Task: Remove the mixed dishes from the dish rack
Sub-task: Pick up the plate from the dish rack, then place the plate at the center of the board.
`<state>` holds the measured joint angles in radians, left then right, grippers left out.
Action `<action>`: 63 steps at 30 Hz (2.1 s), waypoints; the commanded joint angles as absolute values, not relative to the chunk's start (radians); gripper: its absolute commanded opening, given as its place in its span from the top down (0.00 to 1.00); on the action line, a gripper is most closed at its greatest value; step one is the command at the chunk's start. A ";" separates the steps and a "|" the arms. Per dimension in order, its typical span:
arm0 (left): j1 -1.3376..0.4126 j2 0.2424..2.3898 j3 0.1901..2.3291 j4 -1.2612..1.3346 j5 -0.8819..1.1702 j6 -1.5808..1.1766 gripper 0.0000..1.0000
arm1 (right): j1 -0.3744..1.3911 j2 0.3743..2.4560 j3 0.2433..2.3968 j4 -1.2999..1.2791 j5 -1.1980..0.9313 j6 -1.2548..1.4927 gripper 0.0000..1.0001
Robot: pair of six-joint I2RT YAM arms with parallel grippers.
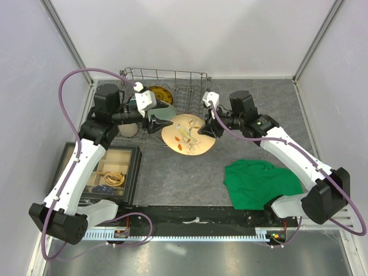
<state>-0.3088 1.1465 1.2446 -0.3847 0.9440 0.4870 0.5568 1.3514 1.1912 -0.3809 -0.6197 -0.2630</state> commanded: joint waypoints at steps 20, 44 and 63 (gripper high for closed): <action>-0.281 1.077 1.170 -0.410 0.899 0.476 0.22 | 0.023 1.502 1.305 -0.008 -0.827 0.283 1.00; -0.272 1.129 1.108 -0.397 0.905 0.512 0.22 | -0.317 2.049 1.499 0.167 -0.914 0.410 1.00; -0.273 1.135 1.083 -0.399 0.910 0.535 0.22 | -0.333 2.223 1.568 0.282 -0.965 0.519 1.00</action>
<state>-0.2764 1.1343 1.0885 -0.4168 0.8959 0.5030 -0.3321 2.2314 1.4891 0.1493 -0.8616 0.4847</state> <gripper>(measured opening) 0.776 0.291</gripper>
